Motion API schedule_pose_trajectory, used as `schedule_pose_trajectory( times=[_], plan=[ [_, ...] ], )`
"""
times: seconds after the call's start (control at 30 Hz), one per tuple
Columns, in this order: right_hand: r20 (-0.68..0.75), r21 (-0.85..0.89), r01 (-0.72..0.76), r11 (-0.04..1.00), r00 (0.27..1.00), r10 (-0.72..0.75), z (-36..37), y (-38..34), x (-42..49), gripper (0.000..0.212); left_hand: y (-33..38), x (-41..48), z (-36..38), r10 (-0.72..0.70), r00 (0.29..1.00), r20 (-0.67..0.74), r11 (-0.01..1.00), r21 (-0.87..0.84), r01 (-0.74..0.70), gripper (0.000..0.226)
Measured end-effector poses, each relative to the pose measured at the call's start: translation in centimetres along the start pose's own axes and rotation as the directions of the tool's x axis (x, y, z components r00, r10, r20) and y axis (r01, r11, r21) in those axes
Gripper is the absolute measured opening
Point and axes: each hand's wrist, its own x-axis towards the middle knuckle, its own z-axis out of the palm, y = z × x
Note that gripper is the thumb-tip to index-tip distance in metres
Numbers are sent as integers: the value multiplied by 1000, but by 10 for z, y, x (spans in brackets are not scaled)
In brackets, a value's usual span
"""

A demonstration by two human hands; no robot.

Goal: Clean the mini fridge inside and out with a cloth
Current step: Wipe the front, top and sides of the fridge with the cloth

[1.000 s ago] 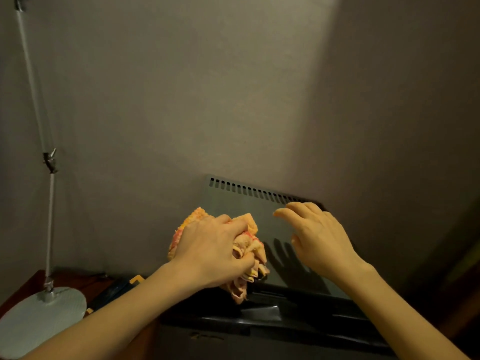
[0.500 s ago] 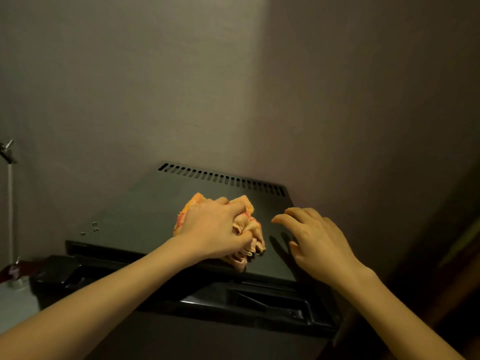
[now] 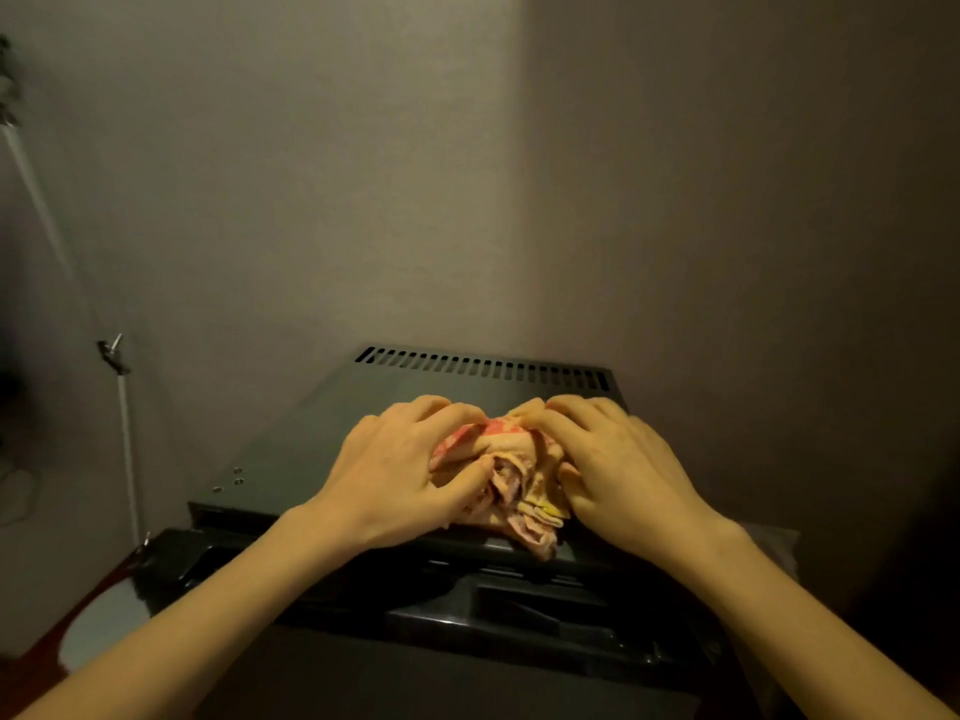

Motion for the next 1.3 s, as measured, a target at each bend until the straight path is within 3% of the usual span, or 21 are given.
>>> schedule_pose_trajectory(
  times=[0.3,0.5,0.67,0.77,1.0,1.3],
  plan=[
    [86,83,47,995,995,-55,-10,-27,35,51,-52,-19,-20,9,1000,-21,997,80,-7,50],
    [155,172,17,985,987,-44,-11,-41,54,55,-63,-14,-23,104,994,-42,994,19,-104,43],
    [266,95,26,995,963,-51,11,-52,56,56,-60,0,-13,173,984,-37,984,40,-172,34],
    [284,91,44,995,956,-68,14,-46,55,56,-57,7,-10,178,983,-39,984,27,-177,40],
    [342,169,166,972,915,-216,4,-19,50,48,-24,18,3,164,984,-69,984,79,-159,46],
    [279,243,136,960,939,-204,-7,58,3,47,57,27,44,72,995,-64,993,98,-66,49]
  ],
)
